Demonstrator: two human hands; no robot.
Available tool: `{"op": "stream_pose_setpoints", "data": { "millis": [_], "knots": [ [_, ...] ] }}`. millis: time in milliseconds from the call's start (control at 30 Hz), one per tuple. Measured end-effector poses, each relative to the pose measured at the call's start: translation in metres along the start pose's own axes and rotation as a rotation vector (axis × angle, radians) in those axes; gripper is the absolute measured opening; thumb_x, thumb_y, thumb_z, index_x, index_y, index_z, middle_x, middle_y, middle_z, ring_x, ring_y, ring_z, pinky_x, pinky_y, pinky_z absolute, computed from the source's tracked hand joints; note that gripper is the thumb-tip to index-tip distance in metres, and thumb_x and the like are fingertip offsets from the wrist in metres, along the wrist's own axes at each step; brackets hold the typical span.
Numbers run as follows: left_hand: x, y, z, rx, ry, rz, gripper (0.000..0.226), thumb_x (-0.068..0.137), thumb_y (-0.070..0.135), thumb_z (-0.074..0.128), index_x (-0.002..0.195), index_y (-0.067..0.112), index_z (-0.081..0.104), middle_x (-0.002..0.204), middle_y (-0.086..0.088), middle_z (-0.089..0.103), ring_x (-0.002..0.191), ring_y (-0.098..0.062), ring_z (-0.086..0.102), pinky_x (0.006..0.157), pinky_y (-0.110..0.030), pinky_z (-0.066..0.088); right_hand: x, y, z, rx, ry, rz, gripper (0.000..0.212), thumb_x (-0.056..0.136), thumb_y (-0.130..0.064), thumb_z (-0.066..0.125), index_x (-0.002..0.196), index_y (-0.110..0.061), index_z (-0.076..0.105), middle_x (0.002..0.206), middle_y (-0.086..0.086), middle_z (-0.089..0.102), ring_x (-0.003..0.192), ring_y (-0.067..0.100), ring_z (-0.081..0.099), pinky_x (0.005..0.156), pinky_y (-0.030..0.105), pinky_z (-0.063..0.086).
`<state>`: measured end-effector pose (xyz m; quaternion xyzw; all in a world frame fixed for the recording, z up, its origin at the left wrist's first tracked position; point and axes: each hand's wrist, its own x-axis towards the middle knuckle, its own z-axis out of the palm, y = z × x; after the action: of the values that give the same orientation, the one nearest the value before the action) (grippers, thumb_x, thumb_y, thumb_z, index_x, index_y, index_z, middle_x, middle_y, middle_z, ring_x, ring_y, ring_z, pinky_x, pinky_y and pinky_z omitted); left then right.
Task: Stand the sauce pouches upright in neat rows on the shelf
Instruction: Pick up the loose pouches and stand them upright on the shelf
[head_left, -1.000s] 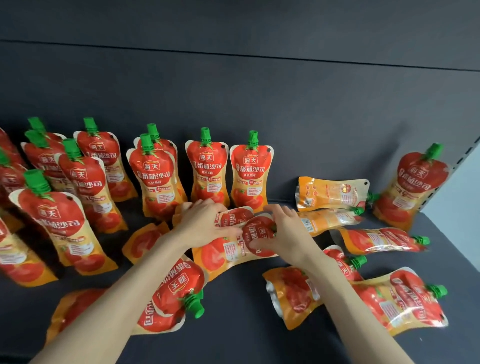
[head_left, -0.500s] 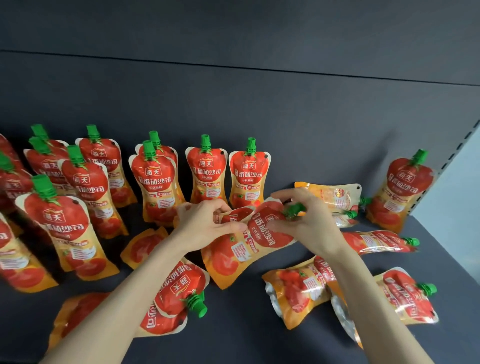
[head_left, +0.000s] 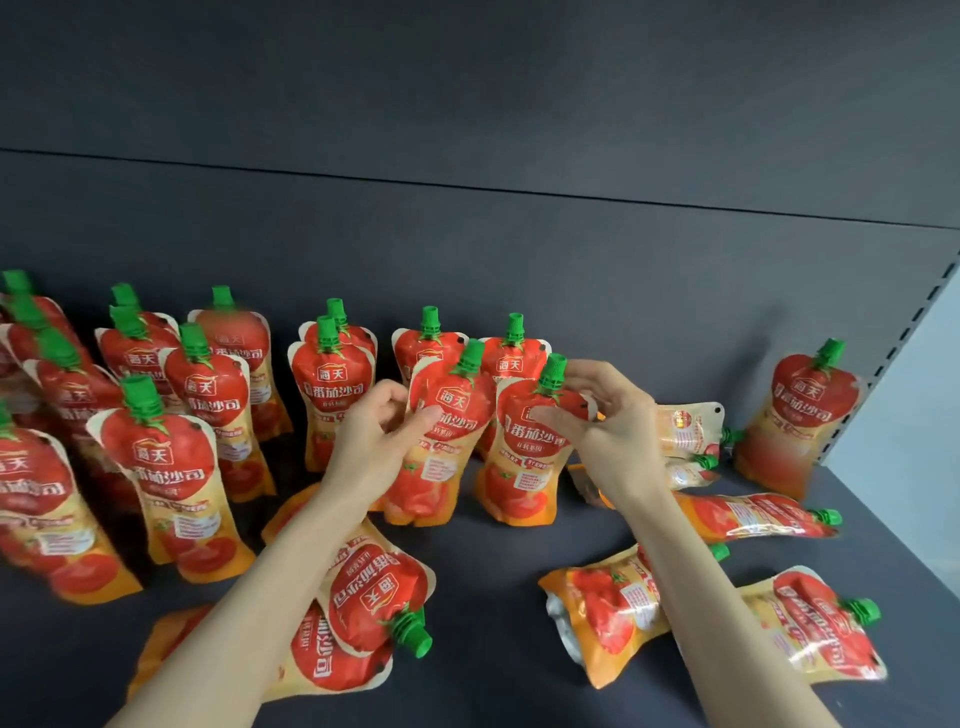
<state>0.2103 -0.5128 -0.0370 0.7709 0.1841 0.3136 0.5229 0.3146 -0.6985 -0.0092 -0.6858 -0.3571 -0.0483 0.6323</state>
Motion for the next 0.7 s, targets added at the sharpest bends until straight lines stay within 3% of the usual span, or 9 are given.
{"op": "stream_pose_setpoints", "data": {
  "millis": [133,200,267,400,600,700],
  "knots": [
    [-0.002,-0.012,0.001,-0.101,-0.036,-0.023,0.024,0.085,0.021,0.065,0.097,0.004,0.053,0.095,-0.006,0.07,0.094,-0.016,0.066,0.081,-0.035,0.056,0.003,0.009,0.014,0.039,-0.012,0.018,0.034,0.075,-0.008,0.075,0.096,-0.031,0.062,0.096,-0.013,0.069,0.093,0.003,0.065,0.08,0.023,0.055],
    [-0.002,-0.016,-0.003,-0.185,-0.062,-0.065,0.02,0.084,0.017,0.067,0.1,0.014,0.056,0.101,0.001,0.069,0.098,-0.01,0.065,0.084,-0.03,0.054,0.003,0.017,0.019,0.052,-0.035,0.044,0.031,0.078,-0.01,0.073,0.101,-0.028,0.061,0.103,-0.005,0.069,0.099,0.011,0.065,0.085,0.033,0.055],
    [0.0,-0.021,-0.009,-0.212,-0.132,-0.096,0.033,0.079,0.012,0.071,0.104,0.028,0.056,0.106,0.007,0.067,0.099,-0.006,0.063,0.086,-0.028,0.051,-0.001,0.026,0.024,0.045,-0.086,0.079,0.035,0.078,-0.009,0.073,0.104,-0.027,0.058,0.105,0.0,0.069,0.099,0.014,0.066,0.085,0.037,0.056],
    [0.0,-0.03,-0.014,-0.012,-0.306,-0.081,0.034,0.075,0.01,0.074,0.097,0.032,0.06,0.099,0.012,0.067,0.097,-0.005,0.063,0.088,-0.028,0.049,-0.014,0.049,0.033,0.054,-0.151,0.181,0.049,0.072,-0.01,0.079,0.114,-0.02,0.055,0.106,-0.001,0.068,0.099,0.014,0.066,0.084,0.036,0.055],
    [0.01,-0.031,-0.017,0.022,-0.312,-0.027,0.031,0.077,0.007,0.071,0.095,0.03,0.06,0.094,0.017,0.065,0.086,0.006,0.063,0.072,-0.012,0.05,-0.018,0.06,0.031,-0.042,-0.135,0.192,0.036,0.076,-0.009,0.075,0.106,-0.022,0.058,0.101,-0.006,0.069,0.094,0.01,0.067,0.082,0.028,0.055],
    [0.016,-0.033,-0.017,0.038,-0.347,-0.036,0.032,0.079,0.007,0.071,0.101,0.026,0.059,0.1,0.012,0.065,0.091,0.001,0.062,0.077,-0.015,0.051,-0.015,0.061,0.03,-0.041,-0.139,0.205,0.034,0.078,-0.012,0.074,0.107,-0.022,0.058,0.102,-0.006,0.069,0.095,0.01,0.067,0.082,0.027,0.055]
  ]
}}
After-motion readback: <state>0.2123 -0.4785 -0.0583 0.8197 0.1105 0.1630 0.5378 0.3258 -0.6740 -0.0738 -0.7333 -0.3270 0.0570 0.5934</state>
